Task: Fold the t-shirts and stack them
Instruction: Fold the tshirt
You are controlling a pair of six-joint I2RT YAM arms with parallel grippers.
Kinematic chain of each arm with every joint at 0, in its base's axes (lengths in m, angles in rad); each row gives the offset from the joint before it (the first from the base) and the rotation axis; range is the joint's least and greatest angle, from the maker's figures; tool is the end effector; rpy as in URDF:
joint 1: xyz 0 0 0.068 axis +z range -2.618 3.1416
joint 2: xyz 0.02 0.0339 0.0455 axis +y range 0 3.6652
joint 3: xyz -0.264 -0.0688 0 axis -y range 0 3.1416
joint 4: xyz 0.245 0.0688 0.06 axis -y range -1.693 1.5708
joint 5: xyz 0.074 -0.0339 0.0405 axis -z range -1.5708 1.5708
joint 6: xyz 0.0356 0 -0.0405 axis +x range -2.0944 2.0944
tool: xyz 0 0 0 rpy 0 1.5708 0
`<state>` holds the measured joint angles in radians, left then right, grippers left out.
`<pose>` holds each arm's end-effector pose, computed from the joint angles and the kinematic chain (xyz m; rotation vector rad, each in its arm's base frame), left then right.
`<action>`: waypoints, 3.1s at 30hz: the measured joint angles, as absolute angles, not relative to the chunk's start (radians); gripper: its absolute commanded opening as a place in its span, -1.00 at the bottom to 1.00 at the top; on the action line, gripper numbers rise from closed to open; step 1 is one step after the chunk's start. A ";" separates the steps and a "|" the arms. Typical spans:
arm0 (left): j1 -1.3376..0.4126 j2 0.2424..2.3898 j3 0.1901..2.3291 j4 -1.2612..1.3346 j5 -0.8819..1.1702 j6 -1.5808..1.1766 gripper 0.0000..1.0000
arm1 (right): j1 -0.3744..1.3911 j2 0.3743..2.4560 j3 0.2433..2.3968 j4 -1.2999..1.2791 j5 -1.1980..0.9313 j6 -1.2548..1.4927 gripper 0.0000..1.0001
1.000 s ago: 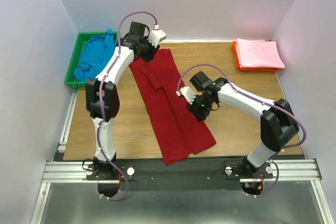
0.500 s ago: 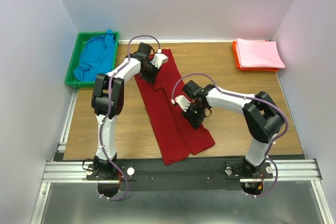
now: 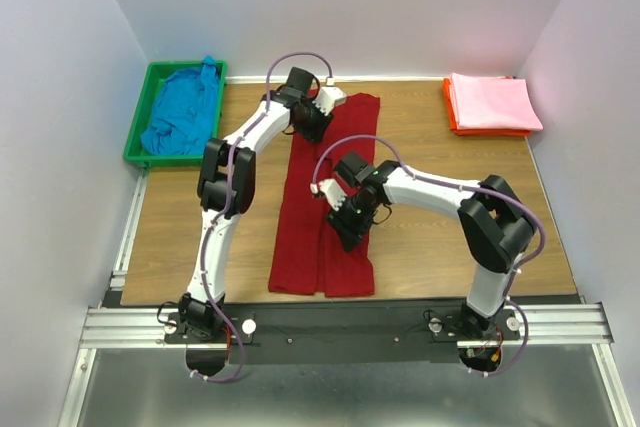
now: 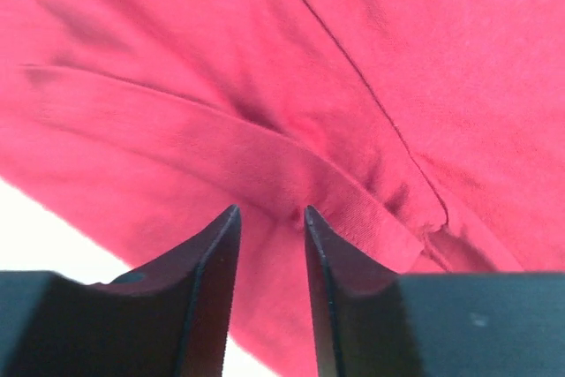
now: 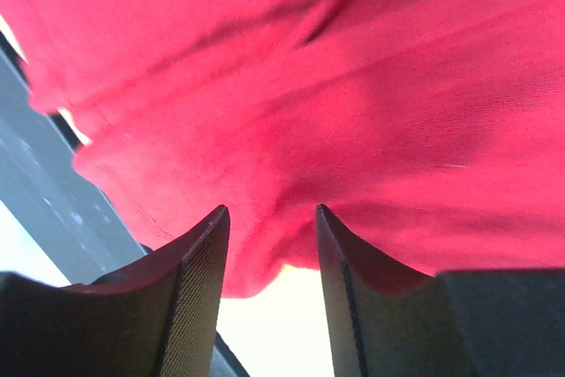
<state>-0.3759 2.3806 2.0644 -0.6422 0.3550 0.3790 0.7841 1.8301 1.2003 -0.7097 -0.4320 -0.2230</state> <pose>0.4833 -0.2040 0.1885 1.0511 2.2672 -0.4464 0.2340 0.2545 0.1694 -1.4923 2.5526 0.7183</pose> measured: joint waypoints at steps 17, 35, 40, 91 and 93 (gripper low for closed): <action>-0.301 1.750 1.336 -0.528 0.514 0.564 -0.06 | 0.619 1.798 1.352 -0.680 -0.254 -0.232 0.07; -0.302 2.015 1.388 -0.434 0.491 0.474 -0.18 | 0.469 2.111 1.571 -0.599 -0.097 -0.254 0.00; -0.301 2.082 1.482 -0.423 0.482 0.453 -0.18 | 0.440 2.180 1.679 -0.588 -0.067 -0.259 -0.02; -0.639 1.235 0.577 -0.522 0.560 1.395 0.44 | 0.739 1.344 0.693 -0.546 -0.331 -0.942 0.18; -0.657 1.269 0.582 -0.501 0.556 1.395 0.35 | 0.754 1.378 0.681 -0.507 -0.322 -0.946 0.08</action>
